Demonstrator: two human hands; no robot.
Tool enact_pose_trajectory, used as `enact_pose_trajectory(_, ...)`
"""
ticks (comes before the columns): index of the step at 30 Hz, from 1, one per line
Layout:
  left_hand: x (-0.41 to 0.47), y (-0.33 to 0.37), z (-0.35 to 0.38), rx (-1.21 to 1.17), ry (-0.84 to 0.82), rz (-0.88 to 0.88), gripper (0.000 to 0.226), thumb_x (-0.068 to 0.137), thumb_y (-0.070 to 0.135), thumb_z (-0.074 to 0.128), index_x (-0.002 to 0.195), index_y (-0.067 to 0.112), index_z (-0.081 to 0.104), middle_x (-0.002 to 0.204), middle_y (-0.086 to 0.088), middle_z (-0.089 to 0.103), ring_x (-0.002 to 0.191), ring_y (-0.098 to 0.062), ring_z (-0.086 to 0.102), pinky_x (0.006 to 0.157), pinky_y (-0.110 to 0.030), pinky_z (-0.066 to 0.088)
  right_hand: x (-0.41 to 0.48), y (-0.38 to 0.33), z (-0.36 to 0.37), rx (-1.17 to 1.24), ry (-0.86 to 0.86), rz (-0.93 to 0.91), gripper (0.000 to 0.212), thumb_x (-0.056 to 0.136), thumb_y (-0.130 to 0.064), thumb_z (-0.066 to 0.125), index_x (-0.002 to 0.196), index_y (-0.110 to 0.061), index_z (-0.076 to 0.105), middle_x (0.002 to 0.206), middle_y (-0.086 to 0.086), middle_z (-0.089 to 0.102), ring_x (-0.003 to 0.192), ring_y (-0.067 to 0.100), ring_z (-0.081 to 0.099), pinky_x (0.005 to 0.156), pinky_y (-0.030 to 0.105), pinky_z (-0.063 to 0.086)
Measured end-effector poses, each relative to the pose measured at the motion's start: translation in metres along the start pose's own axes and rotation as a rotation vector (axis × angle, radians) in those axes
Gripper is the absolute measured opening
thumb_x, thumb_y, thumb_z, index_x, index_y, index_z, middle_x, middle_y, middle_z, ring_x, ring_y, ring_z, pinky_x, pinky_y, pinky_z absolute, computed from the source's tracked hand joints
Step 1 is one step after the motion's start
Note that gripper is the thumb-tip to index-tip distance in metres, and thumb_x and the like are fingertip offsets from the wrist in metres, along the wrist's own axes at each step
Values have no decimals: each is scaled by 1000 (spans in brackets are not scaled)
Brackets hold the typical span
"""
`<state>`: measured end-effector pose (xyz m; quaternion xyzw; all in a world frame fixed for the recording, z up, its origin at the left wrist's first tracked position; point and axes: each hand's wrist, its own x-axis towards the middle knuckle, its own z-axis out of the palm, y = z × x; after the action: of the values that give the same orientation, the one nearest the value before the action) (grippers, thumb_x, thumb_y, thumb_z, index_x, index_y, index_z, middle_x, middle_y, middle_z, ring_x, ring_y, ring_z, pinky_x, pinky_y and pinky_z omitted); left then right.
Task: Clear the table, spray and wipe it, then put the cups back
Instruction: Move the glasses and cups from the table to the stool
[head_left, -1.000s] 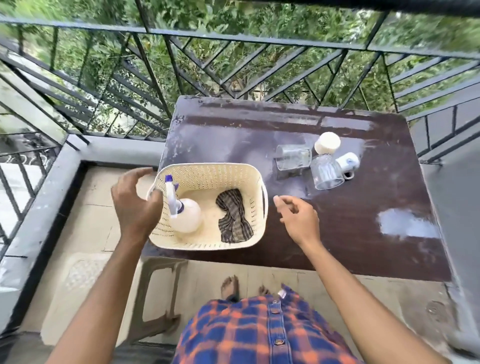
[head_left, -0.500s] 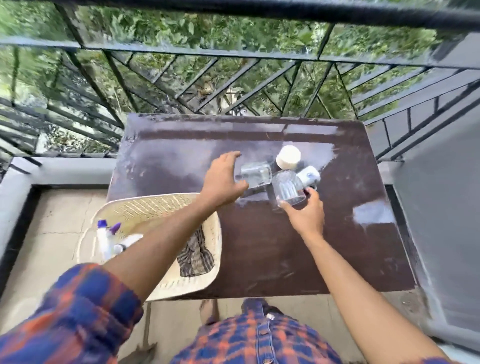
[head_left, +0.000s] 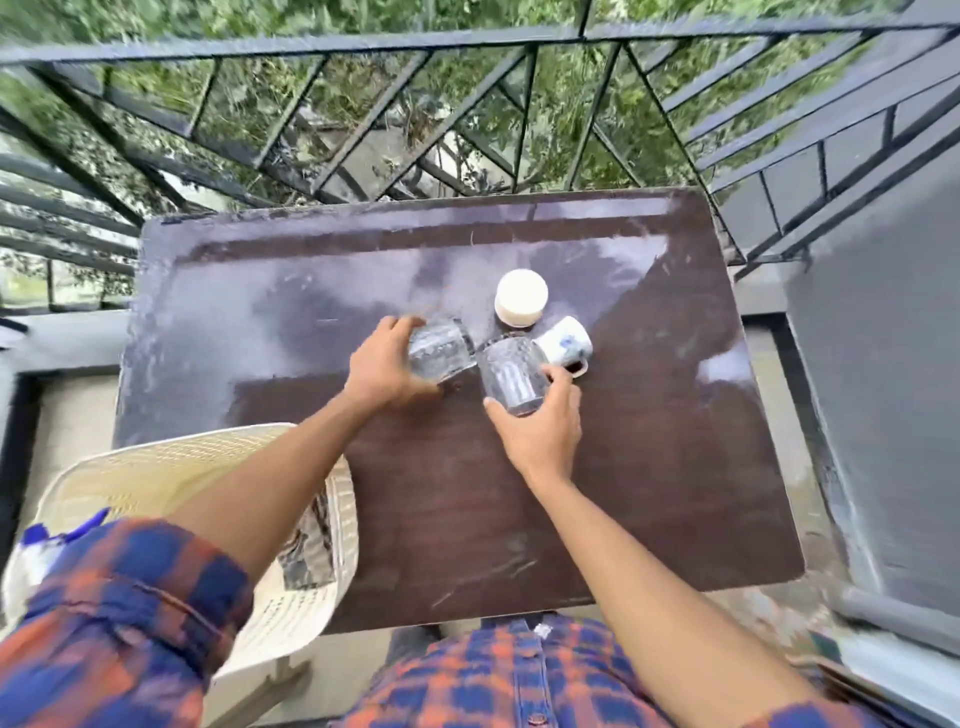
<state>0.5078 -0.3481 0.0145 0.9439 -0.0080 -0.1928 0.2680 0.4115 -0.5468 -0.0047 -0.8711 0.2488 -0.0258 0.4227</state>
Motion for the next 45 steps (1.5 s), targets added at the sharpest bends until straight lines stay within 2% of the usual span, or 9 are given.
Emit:
enact_pose_trajectory(5,-10,5,-21,-76,127,47,103,36,67,62,127,18,62,110,2,51,110,-24,59,95,-32,43,7,-2,-14,113,87,-63,69,58,-52,81,119,-31,57,108,-10,54,94,15,61,88,41,53)
enact_pose_trajectory(11,-36,-3,-69,-136,297,15,101,37,66,70,125,17,61,111,-1,52,104,-27,60,95,-42,52,13,-29,-26,173,3,-351,72,60,-40,87,126,-29,60,109,-27,50,102,16,60,90,43,53)
enact_pose_trajectory(19,-122,-55,-181,-152,627,-132,94,45,65,78,125,17,63,110,-10,66,97,-27,64,87,-35,53,12,-167,15,174,-313,-726,81,62,-52,78,137,-27,57,118,-9,57,108,15,57,96,41,49)
enact_pose_trajectory(24,-220,-135,-254,-187,872,-255,87,49,66,81,122,21,65,103,-6,67,91,-23,65,84,-35,55,-39,-271,77,125,-488,-959,82,61,-59,76,134,-25,62,117,-5,61,107,13,56,97,26,41)
enact_pose_trajectory(29,-340,-234,-298,-216,1059,-443,77,62,48,92,125,20,59,104,-2,63,90,-21,61,74,-30,47,-140,-363,162,73,-635,-1196,82,60,-63,78,134,-29,62,115,4,63,108,22,59,100,41,47)
enact_pose_trajectory(35,-455,-363,-262,-369,1154,-771,78,48,54,89,117,27,61,106,-5,62,89,-24,63,81,-38,55,-290,-419,275,-160,-934,-1490,79,61,-60,78,132,-27,63,113,9,62,107,29,58,93,35,45)
enact_pose_trajectory(38,-492,-431,-200,-546,1075,-1026,81,41,59,93,110,36,57,108,-1,64,90,-20,67,87,-35,56,-371,-400,340,-379,-1063,-1625,84,60,-60,74,135,-24,62,117,12,60,109,33,55,91,36,43)
enact_pose_trajectory(40,-504,-462,-151,-559,1021,-1137,89,34,67,84,112,35,56,113,-2,62,104,-25,64,97,-37,51,-411,-370,377,-510,-1161,-1648,85,59,-57,78,135,-24,60,120,12,59,110,35,54,90,37,45)
enact_pose_trajectory(45,-520,-496,-60,-548,791,-1303,83,54,38,92,130,23,62,122,-11,57,112,-34,54,100,-32,38,-467,-283,447,-789,-1343,-1554,84,64,-50,79,141,-35,49,130,3,50,121,29,44,90,38,48)
